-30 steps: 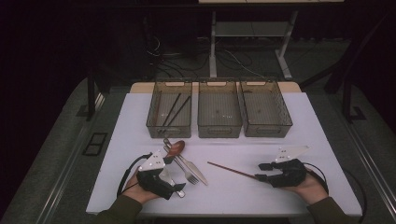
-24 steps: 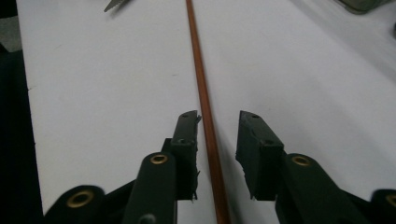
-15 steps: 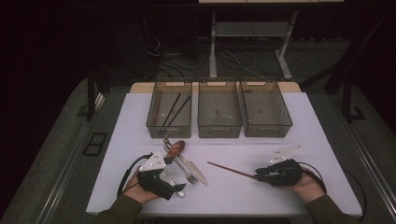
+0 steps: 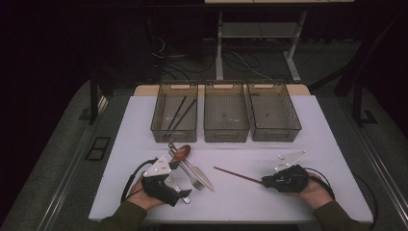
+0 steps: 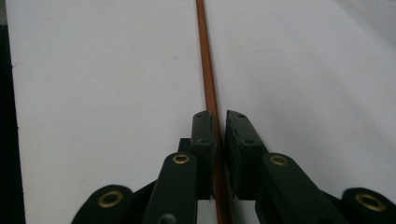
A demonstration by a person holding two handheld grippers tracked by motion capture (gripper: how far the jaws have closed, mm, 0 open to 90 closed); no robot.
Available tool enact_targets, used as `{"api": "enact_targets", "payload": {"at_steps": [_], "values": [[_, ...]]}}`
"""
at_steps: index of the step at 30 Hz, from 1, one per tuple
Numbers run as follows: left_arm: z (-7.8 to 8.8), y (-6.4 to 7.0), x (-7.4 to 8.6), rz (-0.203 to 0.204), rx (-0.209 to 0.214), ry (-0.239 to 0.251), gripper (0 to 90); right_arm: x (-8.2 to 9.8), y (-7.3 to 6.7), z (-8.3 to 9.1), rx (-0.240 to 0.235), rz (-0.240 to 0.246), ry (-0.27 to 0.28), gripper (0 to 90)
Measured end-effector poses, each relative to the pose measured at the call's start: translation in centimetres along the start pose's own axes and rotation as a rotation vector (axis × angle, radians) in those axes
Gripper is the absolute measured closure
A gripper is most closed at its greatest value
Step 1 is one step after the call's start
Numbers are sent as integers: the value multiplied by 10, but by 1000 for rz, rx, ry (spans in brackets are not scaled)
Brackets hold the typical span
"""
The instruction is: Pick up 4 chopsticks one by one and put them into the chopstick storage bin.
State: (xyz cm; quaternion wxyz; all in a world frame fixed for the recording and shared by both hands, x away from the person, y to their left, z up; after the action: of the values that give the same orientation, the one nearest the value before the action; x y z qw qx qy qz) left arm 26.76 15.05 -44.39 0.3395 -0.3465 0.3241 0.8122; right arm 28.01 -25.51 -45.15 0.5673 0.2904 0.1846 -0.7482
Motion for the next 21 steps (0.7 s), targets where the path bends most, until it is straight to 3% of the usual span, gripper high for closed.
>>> {"api": "enact_targets", "payload": {"at_steps": [12, 21], "values": [[0, 0, 0, -2, 1, 2, 0, -1, 0, 0, -3, 9, 1, 841], [0, 0, 0, -2, 2, 3, 0, -2, 3, 6, 9, -1, 37, 842]]}}
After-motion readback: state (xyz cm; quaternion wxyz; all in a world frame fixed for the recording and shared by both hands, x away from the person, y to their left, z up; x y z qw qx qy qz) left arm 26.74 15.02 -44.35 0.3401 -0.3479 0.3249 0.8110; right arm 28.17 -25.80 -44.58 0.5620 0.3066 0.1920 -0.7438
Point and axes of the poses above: each handheld gripper's, and its own axes: z roughly backward along the jaws, x roughly out of its underside, y roughly to its right, the point moved 1 cm from there along -z, roughly forward along the jaws, and after that the axes turned 14 degrees about z, right-handed, at the moved point
